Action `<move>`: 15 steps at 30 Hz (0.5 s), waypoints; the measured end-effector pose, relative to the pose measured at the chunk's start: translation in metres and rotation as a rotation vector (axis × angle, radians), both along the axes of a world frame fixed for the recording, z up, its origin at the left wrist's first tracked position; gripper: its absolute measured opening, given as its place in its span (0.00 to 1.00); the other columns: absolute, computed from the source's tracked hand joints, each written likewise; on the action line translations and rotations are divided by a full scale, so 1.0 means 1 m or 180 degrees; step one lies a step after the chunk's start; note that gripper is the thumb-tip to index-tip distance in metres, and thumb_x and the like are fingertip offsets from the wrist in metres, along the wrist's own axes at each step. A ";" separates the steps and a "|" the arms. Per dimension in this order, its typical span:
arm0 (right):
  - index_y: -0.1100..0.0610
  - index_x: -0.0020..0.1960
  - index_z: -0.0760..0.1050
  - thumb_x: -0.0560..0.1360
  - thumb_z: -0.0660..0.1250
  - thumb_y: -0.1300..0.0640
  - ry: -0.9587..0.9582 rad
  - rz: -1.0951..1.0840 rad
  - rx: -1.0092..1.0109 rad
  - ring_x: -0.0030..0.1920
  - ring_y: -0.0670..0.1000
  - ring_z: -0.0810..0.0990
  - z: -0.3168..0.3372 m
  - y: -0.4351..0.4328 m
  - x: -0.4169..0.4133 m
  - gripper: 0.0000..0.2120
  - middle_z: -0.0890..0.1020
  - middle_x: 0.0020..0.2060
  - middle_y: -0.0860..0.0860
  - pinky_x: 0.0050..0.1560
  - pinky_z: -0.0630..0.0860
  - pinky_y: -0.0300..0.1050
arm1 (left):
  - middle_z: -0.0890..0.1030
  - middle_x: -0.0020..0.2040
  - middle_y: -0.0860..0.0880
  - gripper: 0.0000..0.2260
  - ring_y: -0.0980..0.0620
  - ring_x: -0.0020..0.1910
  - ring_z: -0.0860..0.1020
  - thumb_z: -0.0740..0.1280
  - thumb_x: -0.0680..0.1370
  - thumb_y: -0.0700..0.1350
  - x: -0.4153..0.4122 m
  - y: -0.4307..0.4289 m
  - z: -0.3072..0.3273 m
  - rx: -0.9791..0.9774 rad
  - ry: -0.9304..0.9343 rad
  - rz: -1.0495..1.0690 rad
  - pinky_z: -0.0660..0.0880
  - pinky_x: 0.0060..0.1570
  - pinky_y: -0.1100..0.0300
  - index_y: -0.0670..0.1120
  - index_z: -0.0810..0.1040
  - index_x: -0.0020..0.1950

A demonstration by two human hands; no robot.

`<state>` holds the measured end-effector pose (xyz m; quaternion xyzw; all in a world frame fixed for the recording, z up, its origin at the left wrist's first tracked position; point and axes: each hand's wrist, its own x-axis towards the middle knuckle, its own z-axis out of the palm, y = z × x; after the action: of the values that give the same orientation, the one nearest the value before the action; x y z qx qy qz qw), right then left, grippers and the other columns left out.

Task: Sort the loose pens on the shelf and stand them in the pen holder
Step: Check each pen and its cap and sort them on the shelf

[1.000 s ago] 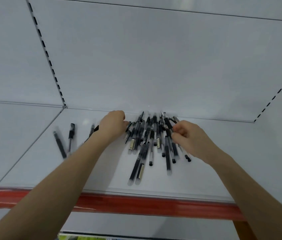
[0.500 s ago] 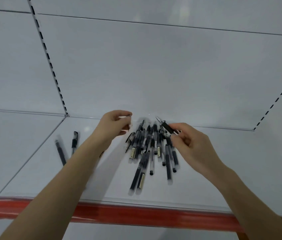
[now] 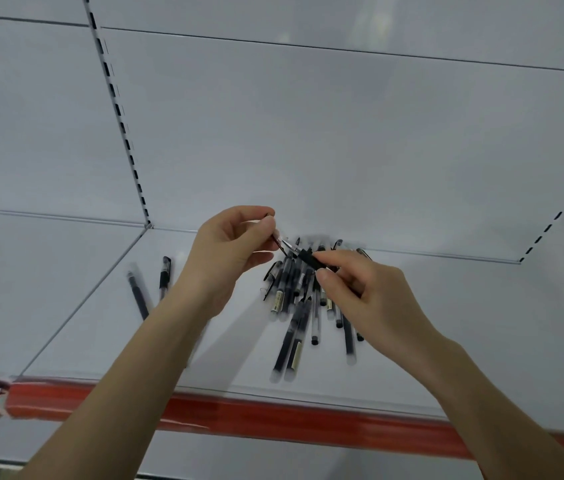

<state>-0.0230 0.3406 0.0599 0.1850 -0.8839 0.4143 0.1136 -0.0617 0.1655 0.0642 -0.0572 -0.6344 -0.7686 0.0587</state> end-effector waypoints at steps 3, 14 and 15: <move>0.46 0.53 0.76 0.77 0.62 0.58 -0.0021 0.0053 -0.0083 0.27 0.45 0.71 0.001 -0.002 0.002 0.09 0.76 0.28 0.52 0.28 0.67 0.39 | 0.81 0.32 0.54 0.04 0.57 0.34 0.79 0.65 0.76 0.39 0.004 0.005 -0.001 -0.0148 0.0112 0.0029 0.78 0.40 0.66 0.47 0.78 0.47; 0.56 0.46 0.79 0.77 0.62 0.59 -0.0018 -0.0170 -0.0337 0.28 0.46 0.70 -0.008 -0.007 0.005 0.07 0.79 0.31 0.58 0.29 0.66 0.37 | 0.82 0.31 0.51 0.04 0.52 0.35 0.81 0.67 0.75 0.38 0.008 0.019 -0.008 -0.0362 0.0446 0.0397 0.79 0.43 0.59 0.45 0.79 0.42; 0.56 0.47 0.79 0.77 0.62 0.59 -0.0017 -0.0173 -0.0341 0.28 0.46 0.71 -0.009 -0.008 0.005 0.07 0.79 0.31 0.58 0.29 0.67 0.38 | 0.82 0.31 0.52 0.04 0.53 0.34 0.81 0.67 0.75 0.38 0.008 0.019 -0.009 -0.0385 0.0458 0.0413 0.80 0.42 0.60 0.46 0.79 0.42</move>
<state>-0.0180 0.3328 0.0508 0.1534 -0.8654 0.4583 0.1322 -0.0537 0.1848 0.0554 -0.0745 -0.6762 -0.7174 0.1501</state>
